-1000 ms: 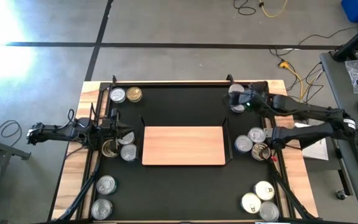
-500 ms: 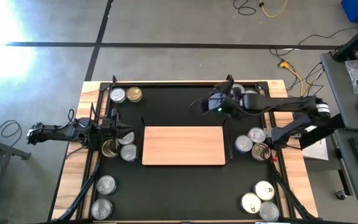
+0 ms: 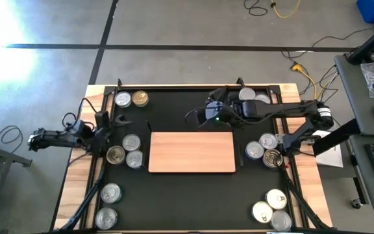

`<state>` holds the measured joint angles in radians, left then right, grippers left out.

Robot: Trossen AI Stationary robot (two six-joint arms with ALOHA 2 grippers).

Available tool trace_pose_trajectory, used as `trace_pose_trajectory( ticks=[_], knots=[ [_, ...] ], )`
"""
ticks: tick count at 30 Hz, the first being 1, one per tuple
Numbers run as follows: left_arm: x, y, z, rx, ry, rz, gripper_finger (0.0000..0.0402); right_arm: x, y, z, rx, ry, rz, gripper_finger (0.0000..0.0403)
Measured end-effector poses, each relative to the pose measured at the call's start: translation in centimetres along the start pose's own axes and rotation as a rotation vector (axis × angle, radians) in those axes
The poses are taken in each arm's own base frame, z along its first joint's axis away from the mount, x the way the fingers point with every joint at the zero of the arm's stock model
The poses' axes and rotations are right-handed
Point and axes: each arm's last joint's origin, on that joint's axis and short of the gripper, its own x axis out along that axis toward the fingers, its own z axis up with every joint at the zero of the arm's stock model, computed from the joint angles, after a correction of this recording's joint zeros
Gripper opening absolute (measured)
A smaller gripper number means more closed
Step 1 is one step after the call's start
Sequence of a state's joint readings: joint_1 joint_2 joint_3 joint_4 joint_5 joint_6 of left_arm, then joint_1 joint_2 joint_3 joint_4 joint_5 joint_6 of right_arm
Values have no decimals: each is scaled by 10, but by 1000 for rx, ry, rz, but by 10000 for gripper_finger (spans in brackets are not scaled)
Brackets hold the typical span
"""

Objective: Stack canned seafood by type on shelf
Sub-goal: Put the top left green tuna can on the shelf

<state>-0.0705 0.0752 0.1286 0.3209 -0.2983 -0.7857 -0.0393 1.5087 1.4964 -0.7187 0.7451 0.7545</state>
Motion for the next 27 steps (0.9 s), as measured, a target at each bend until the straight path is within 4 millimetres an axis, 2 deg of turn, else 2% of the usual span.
trace_pose_trajectory(
  ticks=[5, 10, 14, 17, 21, 27],
  knots=[
    [5, -1, 9, 107, 89, 368, 0, 2, -7, 10, -5, 30, 36, 28],
    [16, -13, 32, 231, 120, 671, 5, 10, -15, 20, -21, 49, 45, 28],
    [30, -20, 53, 278, 149, 871, 33, 14, -19, 23, -32, 67, 54, 28],
    [46, -17, 65, 270, 211, 986, 66, 14, -19, 23, -56, 84, 81, 28],
    [74, 8, 80, 202, 375, 1043, 121, 10, -17, 27, -81, 105, 138, 28],
    [98, 79, 115, 58, 517, 1211, 197, -9, -12, 45, -109, 135, 325, 28]
  ],
)
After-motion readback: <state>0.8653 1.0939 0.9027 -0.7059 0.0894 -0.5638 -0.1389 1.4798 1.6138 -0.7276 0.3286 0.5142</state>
